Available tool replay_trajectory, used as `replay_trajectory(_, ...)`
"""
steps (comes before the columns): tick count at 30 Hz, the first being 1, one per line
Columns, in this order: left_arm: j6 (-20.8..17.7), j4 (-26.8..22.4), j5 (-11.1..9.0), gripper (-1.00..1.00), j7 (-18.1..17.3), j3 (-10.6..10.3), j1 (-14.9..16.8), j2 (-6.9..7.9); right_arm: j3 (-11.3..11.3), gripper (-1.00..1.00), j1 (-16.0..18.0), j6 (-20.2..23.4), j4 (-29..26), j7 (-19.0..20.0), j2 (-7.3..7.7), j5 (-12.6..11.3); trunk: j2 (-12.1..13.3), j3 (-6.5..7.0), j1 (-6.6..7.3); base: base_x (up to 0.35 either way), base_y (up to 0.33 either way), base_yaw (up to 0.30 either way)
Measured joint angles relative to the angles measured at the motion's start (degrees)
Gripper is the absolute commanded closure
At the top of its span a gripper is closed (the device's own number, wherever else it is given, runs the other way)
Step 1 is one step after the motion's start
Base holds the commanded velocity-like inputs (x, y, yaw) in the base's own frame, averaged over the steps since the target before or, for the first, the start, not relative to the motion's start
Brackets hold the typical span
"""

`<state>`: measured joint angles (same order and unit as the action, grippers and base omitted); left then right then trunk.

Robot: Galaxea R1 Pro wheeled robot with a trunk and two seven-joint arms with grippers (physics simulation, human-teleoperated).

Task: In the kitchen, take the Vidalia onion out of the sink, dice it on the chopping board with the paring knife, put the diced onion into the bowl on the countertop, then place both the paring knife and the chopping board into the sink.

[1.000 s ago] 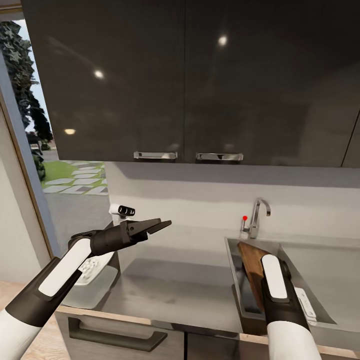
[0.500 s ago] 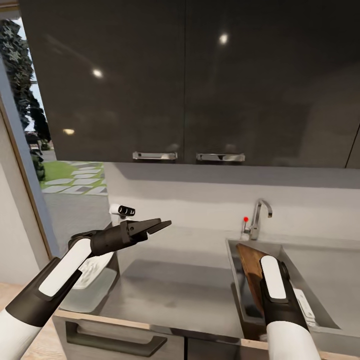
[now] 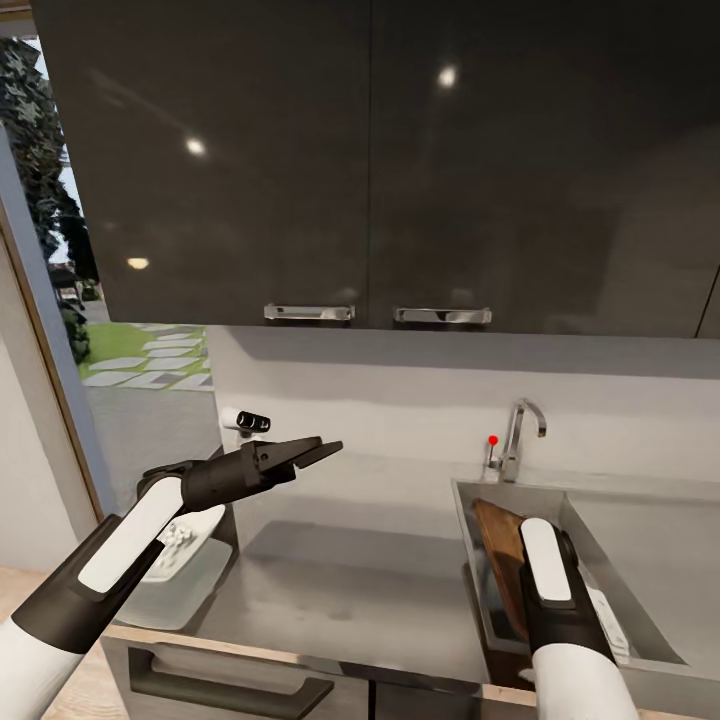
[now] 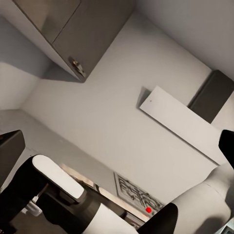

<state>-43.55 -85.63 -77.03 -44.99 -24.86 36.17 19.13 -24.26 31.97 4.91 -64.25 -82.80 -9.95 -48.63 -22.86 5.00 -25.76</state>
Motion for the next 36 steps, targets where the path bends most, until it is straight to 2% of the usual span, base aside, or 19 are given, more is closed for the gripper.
replay_trajectory(5,0.0,0.0,0.0,-1.00,0.0,0.0,0.0,0.01,-1.4,1.00,0.1,0.1,1.2,0.1,0.00,-0.1,0.0,0.01,0.00,0.000,0.000,0.000)
replay_trajectory(20,0.0,0.0,-0.1,-1.00,0.0,0.0,0.0,0.07,-1.6,1.00,0.0,0.0,2.2,2.4,0.00,0.0,0.0,0.02,0.04,0.004,0.000,0.000)
replay_trajectory(23,0.0,0.0,-0.1,-1.00,0.0,0.0,0.0,0.07,-1.6,1.00,0.1,0.0,3.8,2.5,-0.01,1.1,0.0,0.02,0.52,0.191,0.000,0.000)
replay_trajectory(26,0.0,0.0,-0.1,-1.00,0.0,0.0,0.0,0.08,-1.6,1.00,0.1,0.1,4.0,2.6,0.00,0.0,0.0,0.01,0.94,0.278,0.000,0.000)
replay_trajectory(30,0.0,0.0,0.0,-1.00,0.0,0.0,0.0,0.07,-1.7,1.00,0.1,0.0,3.8,2.3,0.00,2.2,0.0,0.03,0.06,0.106,0.000,0.000)
replay_trajectory(36,0.0,0.0,0.0,-1.00,0.0,-0.1,0.0,-0.01,-1.7,1.00,0.1,0.1,4.0,2.5,-0.01,2.6,-0.1,0.03,0.02,0.007,0.000,0.000)
